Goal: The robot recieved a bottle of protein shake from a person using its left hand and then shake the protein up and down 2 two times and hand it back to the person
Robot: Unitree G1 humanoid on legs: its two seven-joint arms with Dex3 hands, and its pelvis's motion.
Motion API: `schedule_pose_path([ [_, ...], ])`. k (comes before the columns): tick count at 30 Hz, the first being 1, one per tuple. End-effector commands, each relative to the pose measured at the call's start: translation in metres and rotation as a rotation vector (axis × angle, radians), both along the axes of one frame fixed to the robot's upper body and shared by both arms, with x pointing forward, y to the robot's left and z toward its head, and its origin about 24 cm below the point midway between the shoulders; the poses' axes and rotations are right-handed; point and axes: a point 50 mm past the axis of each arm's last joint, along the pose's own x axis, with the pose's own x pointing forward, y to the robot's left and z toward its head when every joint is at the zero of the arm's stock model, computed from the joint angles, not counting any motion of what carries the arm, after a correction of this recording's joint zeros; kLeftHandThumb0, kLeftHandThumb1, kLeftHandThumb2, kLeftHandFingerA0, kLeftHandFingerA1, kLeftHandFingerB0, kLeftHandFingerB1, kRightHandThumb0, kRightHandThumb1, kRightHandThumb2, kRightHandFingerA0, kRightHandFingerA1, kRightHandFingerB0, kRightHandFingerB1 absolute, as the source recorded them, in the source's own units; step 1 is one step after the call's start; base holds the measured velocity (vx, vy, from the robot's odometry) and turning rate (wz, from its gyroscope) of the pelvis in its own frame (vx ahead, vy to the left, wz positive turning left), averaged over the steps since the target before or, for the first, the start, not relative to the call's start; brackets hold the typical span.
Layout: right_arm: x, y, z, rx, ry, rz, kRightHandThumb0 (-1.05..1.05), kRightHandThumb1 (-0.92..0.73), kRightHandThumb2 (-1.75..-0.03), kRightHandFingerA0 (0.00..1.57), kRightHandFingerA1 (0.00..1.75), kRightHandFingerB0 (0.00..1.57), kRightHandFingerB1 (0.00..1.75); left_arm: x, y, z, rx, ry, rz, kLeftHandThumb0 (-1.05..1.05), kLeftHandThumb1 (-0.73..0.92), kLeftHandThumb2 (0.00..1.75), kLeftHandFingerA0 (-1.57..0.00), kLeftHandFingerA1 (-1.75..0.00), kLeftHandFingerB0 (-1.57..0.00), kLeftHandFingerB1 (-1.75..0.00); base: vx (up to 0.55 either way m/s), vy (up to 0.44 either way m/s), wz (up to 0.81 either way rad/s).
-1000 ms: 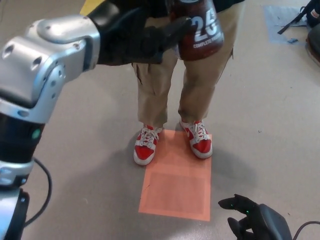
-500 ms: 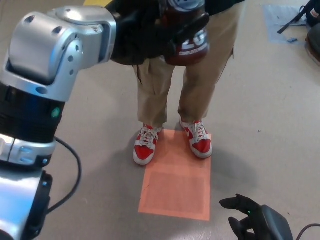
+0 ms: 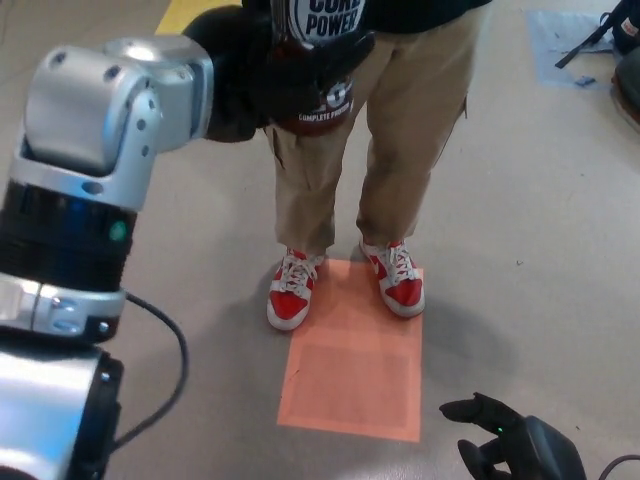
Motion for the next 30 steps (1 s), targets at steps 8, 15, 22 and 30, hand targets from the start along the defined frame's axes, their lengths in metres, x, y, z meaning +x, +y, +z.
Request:
schedule_pose_path([
  [8, 0.001, -0.004, 0.001, 0.005, -0.006, -0.014, -0.25, -0.76, -0.64, 0.95, 0.55, 0.69, 0.51, -0.004, 0.007, -0.007, 0.053, -0.467, 0.162, -0.19, 0.76, 0.76, -1.11, -1.12, -0.83, -0.99, 0.0, 0.0, 0.0],
  [15, -0.002, -0.006, -0.002, 0.02, 0.021, -0.018, -0.26, -0.79, -0.64, 0.92, 0.55, 0.69, 0.5, -0.009, 0.012, -0.032, 0.061, -0.44, 0.127, -0.2, 0.76, 0.76, -1.04, -1.22, -0.73, -1.2, 0.0, 0.0, 0.0],
  [22, -0.001, -0.005, -0.001, 0.03, 0.036, 0.001, -0.26, -0.79, -0.65, 0.93, 0.53, 0.66, 0.5, -0.027, 0.015, -0.087, 0.046, -0.321, 0.125, -0.17, 0.77, 0.75, -1.05, -1.18, -0.72, -1.17, 0.0, 0.0, 0.0],
  [30, 0.0, -0.004, -0.001, 0.042, 0.044, -0.007, -0.25, -0.8, -0.66, 0.91, 0.54, 0.68, 0.49, -0.052, 0.014, -0.146, 0.043, -0.186, 0.086, -0.19, 0.79, 0.7, -1.06, -1.18, -0.73, -1.07, 0.0, 0.0, 0.0],
])
